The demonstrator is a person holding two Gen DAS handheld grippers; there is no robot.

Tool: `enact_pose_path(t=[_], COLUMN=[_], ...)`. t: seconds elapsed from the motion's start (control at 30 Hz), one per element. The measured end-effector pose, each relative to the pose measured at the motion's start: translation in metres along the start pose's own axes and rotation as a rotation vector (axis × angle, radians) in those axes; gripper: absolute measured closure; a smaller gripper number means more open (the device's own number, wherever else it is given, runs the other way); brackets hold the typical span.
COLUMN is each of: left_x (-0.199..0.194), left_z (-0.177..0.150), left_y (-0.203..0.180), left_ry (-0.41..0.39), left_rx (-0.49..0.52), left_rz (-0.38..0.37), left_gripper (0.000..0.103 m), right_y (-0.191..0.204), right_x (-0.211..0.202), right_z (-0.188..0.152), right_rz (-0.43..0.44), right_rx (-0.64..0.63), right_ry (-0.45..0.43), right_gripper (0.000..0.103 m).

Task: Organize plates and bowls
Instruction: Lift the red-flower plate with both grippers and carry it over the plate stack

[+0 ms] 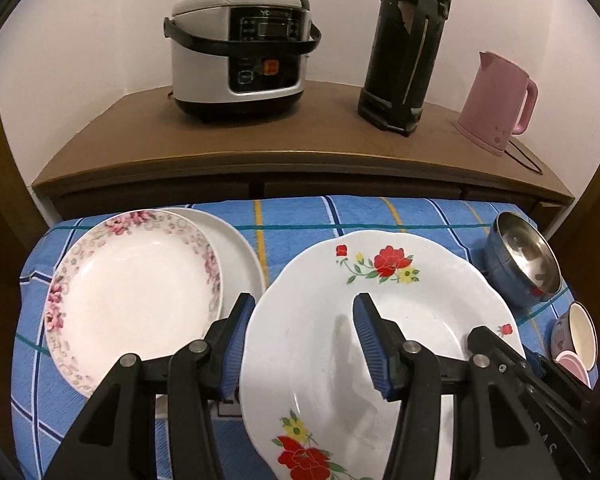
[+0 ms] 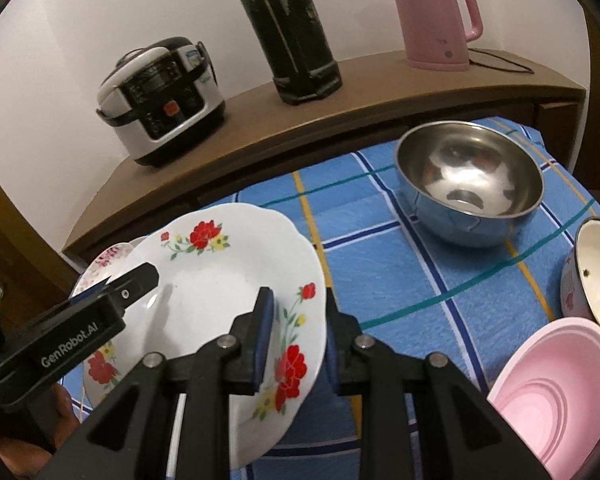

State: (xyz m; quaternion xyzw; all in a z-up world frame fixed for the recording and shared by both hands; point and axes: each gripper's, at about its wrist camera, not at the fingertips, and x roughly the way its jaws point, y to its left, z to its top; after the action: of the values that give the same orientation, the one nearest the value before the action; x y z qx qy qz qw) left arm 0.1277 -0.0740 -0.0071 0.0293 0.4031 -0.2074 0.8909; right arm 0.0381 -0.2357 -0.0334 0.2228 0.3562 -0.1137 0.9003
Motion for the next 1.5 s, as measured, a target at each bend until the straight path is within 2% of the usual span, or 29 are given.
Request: enact_pose_path(t=[0.83,1.17,1.5], left_x=[-0.036,-0.045,-0.051], left_z=[-0.024,-0.036,-0.056], left_y=[0.007,0.026,0.056], left_ry=[-0.033,-0.039,-0.027], left_rx=[-0.029,-0.066,-0.123], left_rz=[0.049,0.068,0.099], left_gripper=[0.049,0.049,0.049], right_y=[0.007,0.015,0.044], right_x=[-0.022,-0.022,-0.023], right_z=[-0.013,-0.017,-0.025], right_rz=[0.034,0.053,0.095], right_rx=[-0.033,-0.066,-0.143], right_ry=[0.011,0.026,0.027], right_gripper=[0.080,0.080,0.080])
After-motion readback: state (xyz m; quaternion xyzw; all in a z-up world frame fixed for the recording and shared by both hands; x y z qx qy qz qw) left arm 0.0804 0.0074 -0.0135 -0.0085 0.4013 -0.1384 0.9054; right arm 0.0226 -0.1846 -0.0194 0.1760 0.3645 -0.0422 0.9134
